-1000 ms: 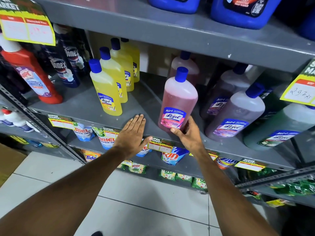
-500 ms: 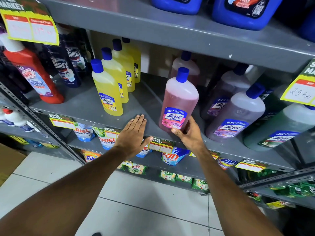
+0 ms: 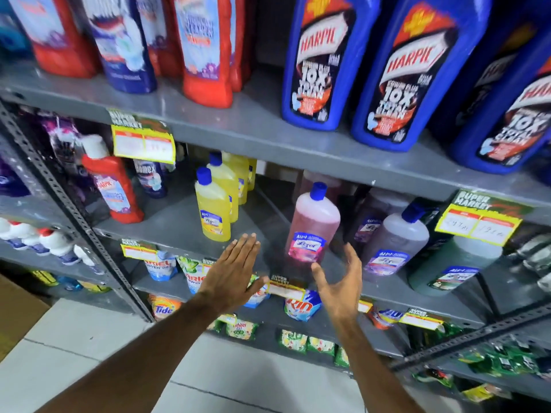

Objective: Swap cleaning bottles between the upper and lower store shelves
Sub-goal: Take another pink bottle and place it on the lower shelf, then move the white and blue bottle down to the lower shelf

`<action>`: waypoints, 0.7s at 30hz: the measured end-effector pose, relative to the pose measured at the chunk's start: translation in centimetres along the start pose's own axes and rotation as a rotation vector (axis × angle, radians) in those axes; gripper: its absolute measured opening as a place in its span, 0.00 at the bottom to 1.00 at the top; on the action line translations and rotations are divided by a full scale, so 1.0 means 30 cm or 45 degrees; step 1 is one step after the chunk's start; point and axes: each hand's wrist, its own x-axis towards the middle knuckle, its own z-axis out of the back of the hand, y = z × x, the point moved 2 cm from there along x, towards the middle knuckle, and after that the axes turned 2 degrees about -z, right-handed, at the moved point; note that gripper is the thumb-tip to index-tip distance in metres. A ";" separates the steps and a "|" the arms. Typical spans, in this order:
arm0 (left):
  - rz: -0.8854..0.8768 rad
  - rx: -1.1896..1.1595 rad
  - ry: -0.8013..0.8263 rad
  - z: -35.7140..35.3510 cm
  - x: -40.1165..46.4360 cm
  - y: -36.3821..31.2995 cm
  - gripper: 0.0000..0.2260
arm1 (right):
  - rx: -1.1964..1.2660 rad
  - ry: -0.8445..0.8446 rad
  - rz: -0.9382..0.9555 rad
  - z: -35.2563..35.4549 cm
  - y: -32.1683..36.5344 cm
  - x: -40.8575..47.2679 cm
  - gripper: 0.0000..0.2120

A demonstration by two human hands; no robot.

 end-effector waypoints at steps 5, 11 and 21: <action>0.000 -0.017 -0.096 0.230 -0.091 0.039 0.37 | -0.058 -0.014 0.300 0.007 0.234 -0.094 0.33; -0.012 -0.020 -0.288 0.494 -0.186 0.130 0.36 | 0.057 0.026 0.594 -0.054 0.606 -0.131 0.31; 0.169 0.116 -0.505 0.891 -0.269 0.372 0.38 | 0.214 0.209 0.849 -0.230 1.097 -0.117 0.30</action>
